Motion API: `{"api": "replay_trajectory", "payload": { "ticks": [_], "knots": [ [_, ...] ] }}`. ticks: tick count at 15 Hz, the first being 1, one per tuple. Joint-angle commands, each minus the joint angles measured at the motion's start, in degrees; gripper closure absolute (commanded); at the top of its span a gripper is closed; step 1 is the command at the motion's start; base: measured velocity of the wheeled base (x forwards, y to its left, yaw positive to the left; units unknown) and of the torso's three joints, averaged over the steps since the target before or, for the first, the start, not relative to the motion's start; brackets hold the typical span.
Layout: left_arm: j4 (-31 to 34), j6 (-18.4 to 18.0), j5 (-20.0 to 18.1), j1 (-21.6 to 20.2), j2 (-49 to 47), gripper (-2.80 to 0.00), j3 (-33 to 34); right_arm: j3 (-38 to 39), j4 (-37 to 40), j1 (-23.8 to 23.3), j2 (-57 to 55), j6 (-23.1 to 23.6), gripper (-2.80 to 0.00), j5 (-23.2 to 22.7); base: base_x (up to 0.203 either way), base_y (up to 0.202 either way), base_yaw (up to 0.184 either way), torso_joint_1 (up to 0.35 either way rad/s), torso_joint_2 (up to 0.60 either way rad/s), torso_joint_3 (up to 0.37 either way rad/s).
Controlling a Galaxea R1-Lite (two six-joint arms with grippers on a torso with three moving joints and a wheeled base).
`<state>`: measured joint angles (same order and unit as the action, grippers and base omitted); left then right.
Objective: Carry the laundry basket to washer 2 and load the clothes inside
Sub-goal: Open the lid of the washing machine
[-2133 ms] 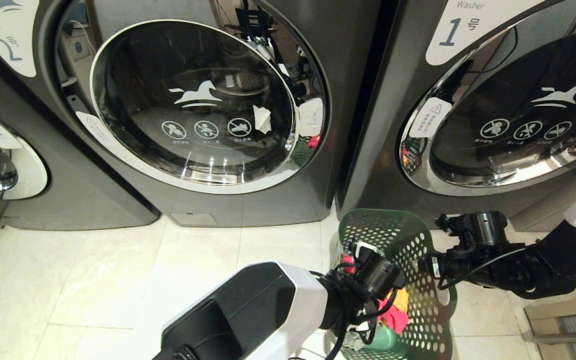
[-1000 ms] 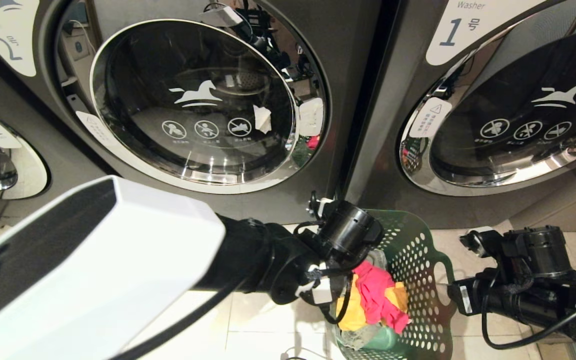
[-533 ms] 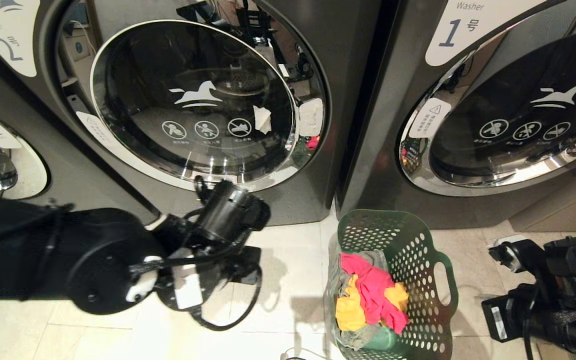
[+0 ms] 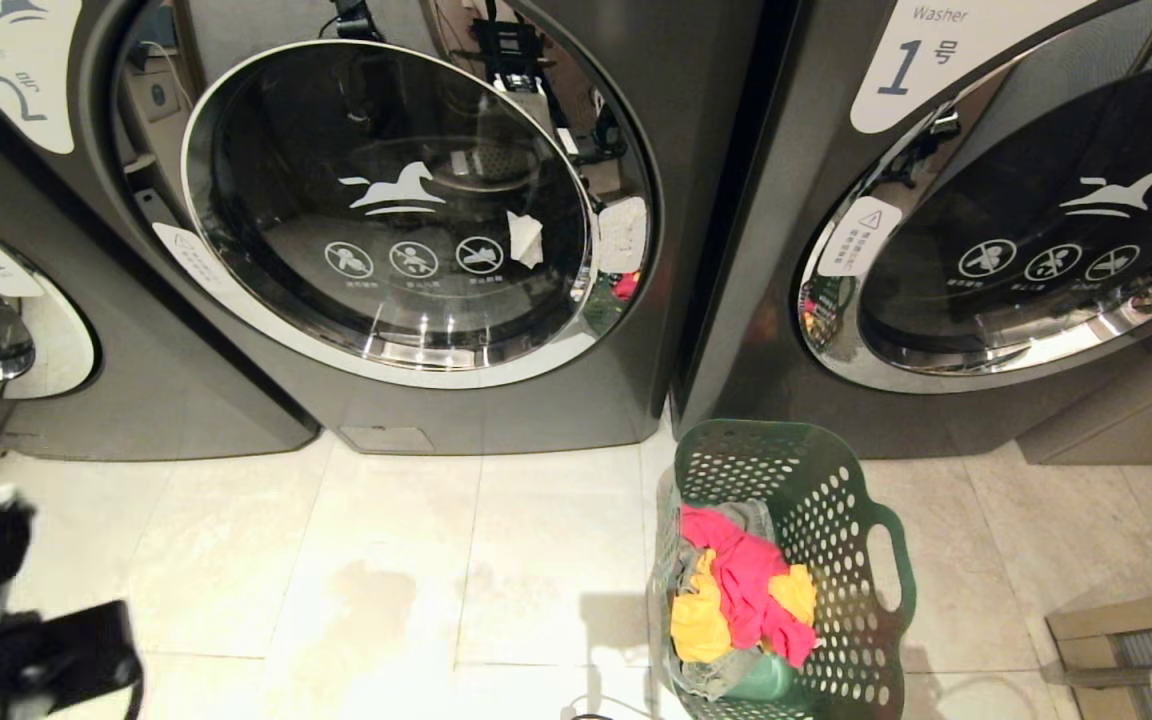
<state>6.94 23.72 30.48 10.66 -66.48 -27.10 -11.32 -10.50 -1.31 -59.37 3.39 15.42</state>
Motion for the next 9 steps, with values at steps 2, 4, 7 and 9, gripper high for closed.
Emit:
{"api": "replay_trajectory", "payload": {
  "ticks": [2, 4, 7, 9],
  "knots": [
    [-0.22, 0.37, -1.26, -7.14, 15.93, 0.0, 13.61, 6.46, 1.12, -0.6, 7.52, 3.71, 0.0, 0.06, 0.0, 0.0, 0.0, 0.0, 0.0, 0.0],
    [-0.09, -0.53, -2.77, -7.33, 23.18, 0.0, 17.97, 9.89, 1.12, -0.42, 11.29, 6.54, 0.0, -1.02, 0.0, 0.0, 0.0, 0.0, 0.0, 0.0],
    [3.74, -7.7, -12.54, -7.51, 36.2, 0.0, 19.1, 10.47, 5.46, -0.36, 20.35, 8.55, 0.0, -8.33, 0.0, 0.0, 0.0, 0.0, 0.0, 0.0],
    [7.2, -16.8, -21.16, -7.57, 44.98, 0.0, 19.56, 9.23, 11.91, -0.36, 25.59, 9.77, 0.0, -12.64, 0.0, 0.0, 0.0, 0.0, 0.0, 0.0]
  ]
}}
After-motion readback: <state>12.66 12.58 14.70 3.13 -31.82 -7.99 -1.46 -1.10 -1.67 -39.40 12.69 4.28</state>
